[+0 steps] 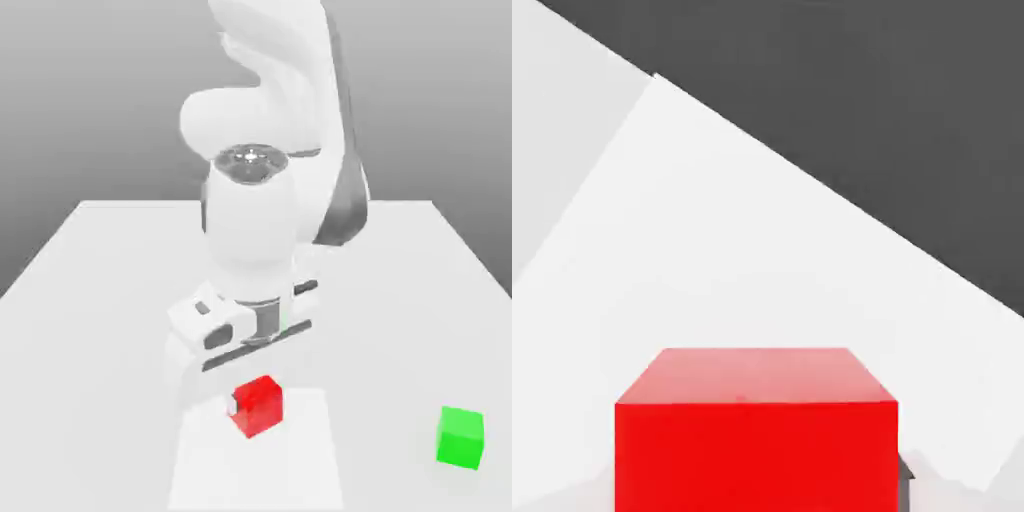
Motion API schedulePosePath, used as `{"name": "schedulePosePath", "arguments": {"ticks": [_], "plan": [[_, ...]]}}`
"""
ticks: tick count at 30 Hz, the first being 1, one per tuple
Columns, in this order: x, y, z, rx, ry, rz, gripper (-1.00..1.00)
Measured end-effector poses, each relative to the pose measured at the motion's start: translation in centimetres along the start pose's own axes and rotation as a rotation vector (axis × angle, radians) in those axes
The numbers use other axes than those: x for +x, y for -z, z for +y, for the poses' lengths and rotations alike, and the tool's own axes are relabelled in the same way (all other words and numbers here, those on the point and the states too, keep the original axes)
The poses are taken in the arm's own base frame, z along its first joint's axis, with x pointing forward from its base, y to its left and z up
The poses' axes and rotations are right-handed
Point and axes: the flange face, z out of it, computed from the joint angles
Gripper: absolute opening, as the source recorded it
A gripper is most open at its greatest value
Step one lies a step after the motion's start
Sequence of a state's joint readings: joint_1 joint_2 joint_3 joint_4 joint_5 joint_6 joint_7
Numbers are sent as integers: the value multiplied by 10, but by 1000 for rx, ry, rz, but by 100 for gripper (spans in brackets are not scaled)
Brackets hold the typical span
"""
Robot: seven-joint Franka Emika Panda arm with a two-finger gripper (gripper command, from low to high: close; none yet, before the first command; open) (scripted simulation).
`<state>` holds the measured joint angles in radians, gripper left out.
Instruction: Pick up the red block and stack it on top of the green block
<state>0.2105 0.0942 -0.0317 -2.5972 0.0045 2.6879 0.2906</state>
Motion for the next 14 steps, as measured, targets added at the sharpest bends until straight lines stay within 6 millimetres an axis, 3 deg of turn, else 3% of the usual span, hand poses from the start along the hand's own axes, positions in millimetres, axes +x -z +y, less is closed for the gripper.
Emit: {"name": "schedulePosePath", "arguments": {"ticks": [3,6,8,10,11,14], "plan": [[-14,10,-83,0,71,1,-100],[-42,19,-159,1,133,2,-100],[-48,3,-175,2,143,3,-100],[-50,-22,-179,2,145,3,-100],[-51,-34,-180,2,146,3,100],[-51,-34,-180,2,146,3,100]]}}
